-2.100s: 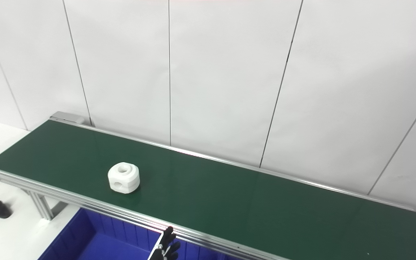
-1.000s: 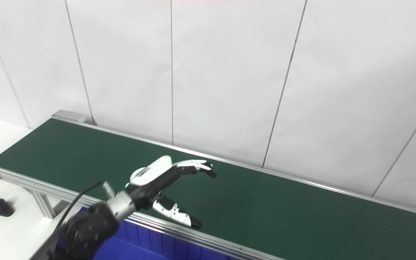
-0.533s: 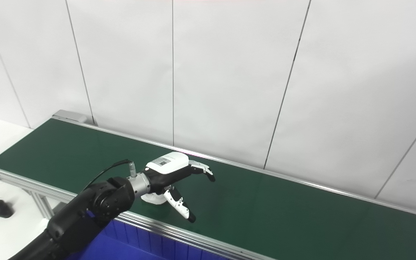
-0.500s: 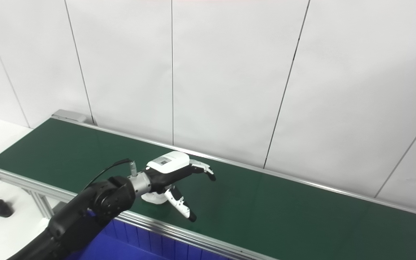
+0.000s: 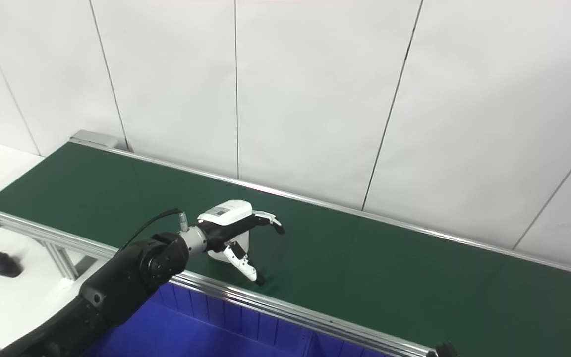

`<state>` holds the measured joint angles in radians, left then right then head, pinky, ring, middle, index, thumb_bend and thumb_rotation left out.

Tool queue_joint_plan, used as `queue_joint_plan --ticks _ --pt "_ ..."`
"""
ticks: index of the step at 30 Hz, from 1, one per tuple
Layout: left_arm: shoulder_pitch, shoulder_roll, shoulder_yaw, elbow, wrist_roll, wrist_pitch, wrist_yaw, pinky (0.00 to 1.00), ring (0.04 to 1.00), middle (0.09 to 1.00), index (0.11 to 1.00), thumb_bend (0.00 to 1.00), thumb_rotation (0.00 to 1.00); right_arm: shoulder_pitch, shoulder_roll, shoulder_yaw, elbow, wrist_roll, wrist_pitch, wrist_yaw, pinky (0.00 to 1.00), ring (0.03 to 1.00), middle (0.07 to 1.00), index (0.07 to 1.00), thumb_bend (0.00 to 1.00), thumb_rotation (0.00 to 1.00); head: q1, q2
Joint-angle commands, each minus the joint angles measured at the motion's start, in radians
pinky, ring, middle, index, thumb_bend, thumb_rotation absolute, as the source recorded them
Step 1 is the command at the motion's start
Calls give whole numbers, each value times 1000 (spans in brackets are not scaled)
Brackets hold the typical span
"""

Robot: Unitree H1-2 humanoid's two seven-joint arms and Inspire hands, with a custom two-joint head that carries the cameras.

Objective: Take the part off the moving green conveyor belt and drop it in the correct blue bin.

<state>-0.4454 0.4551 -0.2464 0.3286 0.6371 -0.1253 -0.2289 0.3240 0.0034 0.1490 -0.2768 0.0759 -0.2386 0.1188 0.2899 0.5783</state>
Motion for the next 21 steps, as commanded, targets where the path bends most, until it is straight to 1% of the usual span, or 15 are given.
queue_joint_plan --ticks 1,2,3,8,11,12,14,16,18,20,21 --pt "-55 6 2 8 19 -2 50 829 882 890 792 957 309 8 8 8 -43 0 15 -3 994 987 1000 1000 700 1000 -7 3" --pt "-57 7 -1 13 25 2 54 832 885 891 796 958 308 11 9 11 -49 -3 18 -3 989 986 1000 1000 704 1000 -9 4" --pt "-63 9 -3 29 32 11 54 842 889 892 799 960 279 17 11 14 -58 -4 24 -5 977 982 1000 1000 708 1000 -15 6" --pt "-90 17 -23 91 60 27 68 849 896 893 805 977 217 39 16 25 -88 1 41 -5 970 976 999 1000 701 1000 -24 6" --pt "-106 22 -41 133 92 7 119 838 888 888 796 990 187 50 14 33 -96 12 40 0 975 975 997 1000 695 1000 -34 3" --pt "-113 24 -52 147 118 6 149 840 889 889 796 989 185 55 15 36 -100 12 41 -1 975 975 996 1000 695 1000 -37 1" --pt "-127 27 -75 174 171 12 209 826 878 880 792 987 185 62 17 40 -105 12 43 -3 967 969 991 1000 690 1000 -42 -1" --pt "-135 27 -86 190 196 19 241 833 879 880 795 979 180 69 18 45 -110 15 43 -3 962 964 985 1000 689 1000 -48 -5" --pt "-147 24 -100 211 226 43 263 858 894 886 811 951 172 75 17 51 -115 11 43 -2 959 962 974 1000 692 1000 -56 -8" --pt "-160 19 -118 233 264 73 286 851 894 890 822 940 179 82 18 56 -120 0 41 -3 943 953 964 1000 706 1000 -66 -6" --pt "-167 15 -126 242 277 88 287 850 895 890 823 939 180 85 18 58 -123 -3 40 -4 942 952 963 1000 707 1000 -66 -6"
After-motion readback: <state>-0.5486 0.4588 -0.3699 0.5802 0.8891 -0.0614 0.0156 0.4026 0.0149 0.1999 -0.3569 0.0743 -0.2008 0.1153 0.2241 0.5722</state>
